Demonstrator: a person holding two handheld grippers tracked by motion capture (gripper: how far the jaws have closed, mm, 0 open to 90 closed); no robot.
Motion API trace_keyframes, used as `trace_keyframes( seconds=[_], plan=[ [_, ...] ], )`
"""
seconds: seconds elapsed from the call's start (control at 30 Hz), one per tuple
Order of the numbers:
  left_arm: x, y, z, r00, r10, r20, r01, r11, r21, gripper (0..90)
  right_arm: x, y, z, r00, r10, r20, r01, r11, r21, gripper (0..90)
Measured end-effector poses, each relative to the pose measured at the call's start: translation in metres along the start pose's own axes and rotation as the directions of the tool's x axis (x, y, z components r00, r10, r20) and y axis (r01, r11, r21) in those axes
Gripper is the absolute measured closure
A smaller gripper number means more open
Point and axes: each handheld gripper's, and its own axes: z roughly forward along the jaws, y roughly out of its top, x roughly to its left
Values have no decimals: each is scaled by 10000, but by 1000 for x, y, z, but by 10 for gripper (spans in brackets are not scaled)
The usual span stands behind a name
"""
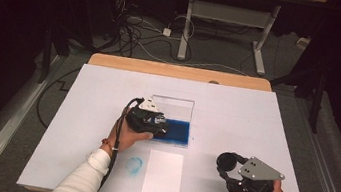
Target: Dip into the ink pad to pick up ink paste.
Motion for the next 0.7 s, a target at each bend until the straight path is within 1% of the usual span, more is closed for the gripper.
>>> trace_keyframes(
  seconds=[0.1, 0.17, 0.2, 0.33, 0.4, 0.43, 0.5, 0.7],
  plan=[
    [2, 0, -1, 10000, -43, 55, 43, 10000, 31, 551, 1, 1, 0, 10000, 17, -1, -17, 10000, -29, 392],
    [3, -1, -1, 9998, -186, 120, 186, 9998, -32, 551, 1, 1, -1, 10000, -3, 5, 3, 10000, -40, 392],
    [3, -1, -1, 9998, -192, 103, 192, 9998, -21, 551, 1, 1, -1, 10000, -9, 1, 9, 10000, -36, 392],
    [0, 1, -1, 10000, -14, -39, 15, 9999, 126, 551, 0, 0, 0, 10000, 1, 17, -1, 10000, -9, 392],
    [0, 1, -1, 10000, 25, -18, -24, 9998, 182, 551, 0, 0, -1, 10000, 17, 25, -17, 10000, -31, 392],
    [0, 1, -1, 10000, -45, -19, 46, 9998, 183, 551, 0, 0, -1, 10000, 25, 34, -25, 10000, -34, 392],
    [0, 2, -2, 10000, 50, -33, -49, 9995, 305, 552, -1, 0, -1, 10000, 54, 42, -54, 10000, -34, 392],
    [0, 4, -3, 10000, 66, -3, -66, 9988, 488, 551, 0, 0, -1, 10000, 27, 51, -27, 10000, -27, 392]
  ],
)
